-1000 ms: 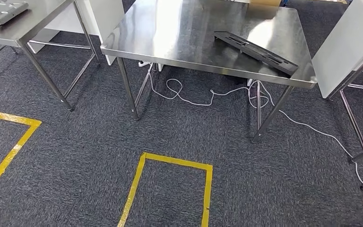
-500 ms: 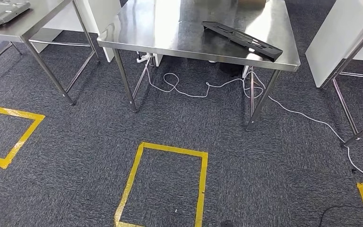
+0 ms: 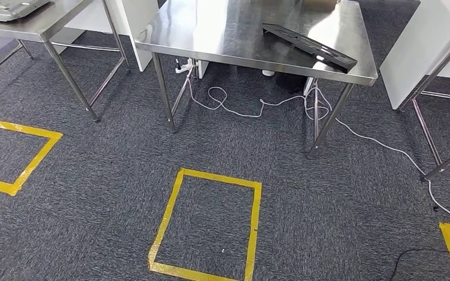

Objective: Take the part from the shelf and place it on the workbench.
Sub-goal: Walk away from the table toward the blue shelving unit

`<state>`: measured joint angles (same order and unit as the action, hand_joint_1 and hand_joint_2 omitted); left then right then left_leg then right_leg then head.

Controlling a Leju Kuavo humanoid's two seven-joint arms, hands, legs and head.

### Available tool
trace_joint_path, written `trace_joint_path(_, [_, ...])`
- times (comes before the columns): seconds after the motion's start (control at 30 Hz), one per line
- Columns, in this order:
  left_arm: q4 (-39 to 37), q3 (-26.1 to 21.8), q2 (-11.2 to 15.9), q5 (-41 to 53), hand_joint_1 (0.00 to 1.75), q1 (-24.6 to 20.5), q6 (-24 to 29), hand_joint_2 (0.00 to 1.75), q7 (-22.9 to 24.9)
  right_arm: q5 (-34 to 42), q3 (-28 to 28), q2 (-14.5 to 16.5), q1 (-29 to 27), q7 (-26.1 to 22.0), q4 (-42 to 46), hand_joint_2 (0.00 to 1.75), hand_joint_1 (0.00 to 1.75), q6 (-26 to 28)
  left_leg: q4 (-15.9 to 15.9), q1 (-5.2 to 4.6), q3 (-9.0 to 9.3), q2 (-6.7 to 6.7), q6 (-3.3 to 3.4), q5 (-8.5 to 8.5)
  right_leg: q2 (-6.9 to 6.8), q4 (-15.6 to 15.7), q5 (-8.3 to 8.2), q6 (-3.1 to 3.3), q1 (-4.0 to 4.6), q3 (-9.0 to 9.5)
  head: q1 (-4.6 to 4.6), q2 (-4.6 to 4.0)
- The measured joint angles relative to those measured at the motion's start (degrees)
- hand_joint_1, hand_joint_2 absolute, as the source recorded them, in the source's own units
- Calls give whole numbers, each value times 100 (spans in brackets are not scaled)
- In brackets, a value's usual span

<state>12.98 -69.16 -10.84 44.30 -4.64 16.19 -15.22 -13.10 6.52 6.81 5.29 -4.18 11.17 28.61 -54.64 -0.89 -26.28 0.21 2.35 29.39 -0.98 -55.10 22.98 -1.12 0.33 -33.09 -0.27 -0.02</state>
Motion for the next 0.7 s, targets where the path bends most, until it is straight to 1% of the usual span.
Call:
trace_joint_path(0.07, [-1, 56, 1, 72, 0, 1, -7, 0, -5, 64, 75, -7, -52, -36, 0, 0, 0, 2, -4, -21, -21, 3, 28, -23, 1, 0, -26, -13, -19, 1, -1, 0])
trace_joint_path(0.13, [-2, 108, 2, 137, 0, 3, -10, 0, 5, 115, 147, -15, -94, -62, 0, 0, 0, 6, -5, -33, -26, 3, 35, -30, 1, 0, -33, -23, -30, -2, 0, 0])
trace_joint_path(0.43, [-2, 254, 16, 234, 0, 1, -6, 0, 50, 151, 318, -25, -111, -71, 0, 0, 0, 17, -7, -42, -40, 8, 36, -31, 2, 1, -34, -26, -34, -20, -1, 0])
trace_joint_path(0.7, [-2, 348, 25, 363, 0, -12, 0, 0, 157, 191, 385, -26, -107, 41, 0, 0, 0, 64, -7, -35, -56, 9, 35, -32, 3, -1, -34, -25, -33, -45, -1, 0])
